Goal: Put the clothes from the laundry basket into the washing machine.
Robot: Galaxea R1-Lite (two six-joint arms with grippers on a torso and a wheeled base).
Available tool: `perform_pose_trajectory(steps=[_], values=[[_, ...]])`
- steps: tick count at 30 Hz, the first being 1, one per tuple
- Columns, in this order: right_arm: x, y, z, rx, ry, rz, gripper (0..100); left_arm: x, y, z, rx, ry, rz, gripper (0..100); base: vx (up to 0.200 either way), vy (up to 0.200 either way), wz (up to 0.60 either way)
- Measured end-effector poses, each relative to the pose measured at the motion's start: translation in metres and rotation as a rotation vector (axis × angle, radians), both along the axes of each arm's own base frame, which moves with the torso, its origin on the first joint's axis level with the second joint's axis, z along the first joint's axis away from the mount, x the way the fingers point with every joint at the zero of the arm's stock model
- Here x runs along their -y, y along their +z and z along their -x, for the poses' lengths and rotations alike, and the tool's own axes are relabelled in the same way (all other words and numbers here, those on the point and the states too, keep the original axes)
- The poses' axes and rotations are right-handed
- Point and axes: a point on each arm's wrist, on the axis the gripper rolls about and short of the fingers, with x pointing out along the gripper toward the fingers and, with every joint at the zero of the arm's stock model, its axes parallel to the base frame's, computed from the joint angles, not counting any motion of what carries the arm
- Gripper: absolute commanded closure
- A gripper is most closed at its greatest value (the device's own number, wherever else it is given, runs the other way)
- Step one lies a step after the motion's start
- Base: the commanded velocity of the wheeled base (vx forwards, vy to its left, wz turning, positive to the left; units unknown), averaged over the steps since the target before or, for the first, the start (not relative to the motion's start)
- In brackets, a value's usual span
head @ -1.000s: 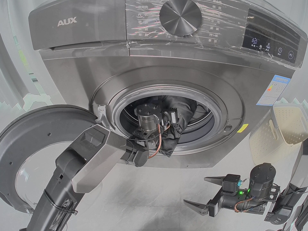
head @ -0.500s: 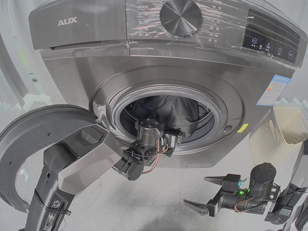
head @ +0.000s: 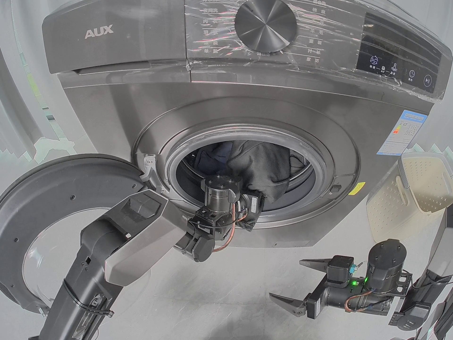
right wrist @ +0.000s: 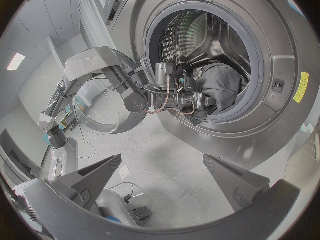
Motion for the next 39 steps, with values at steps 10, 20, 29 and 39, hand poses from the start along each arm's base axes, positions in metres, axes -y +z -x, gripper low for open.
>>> perform_pose_trajectory(steps=[10,20,29,39], values=[[-0.001,0.000,0.000,0.002,0.003,-0.001,0,0.011,0.037,-0.024,0.146,0.049,0.137,100,0.000,0.000,0.00],[-0.002,-0.001,0.001,-0.001,0.009,0.000,0,-0.014,0.061,-0.053,0.269,0.149,0.240,100,0.000,0.000,0.00],[-0.003,-0.002,0.001,-0.004,0.011,0.002,0,-0.022,0.059,-0.058,0.283,0.167,0.246,0,0.000,0.000,0.00],[-0.003,-0.002,0.001,-0.005,0.011,0.003,0,-0.003,0.062,-0.045,0.264,0.123,0.260,0,0.000,0.000,0.00]])
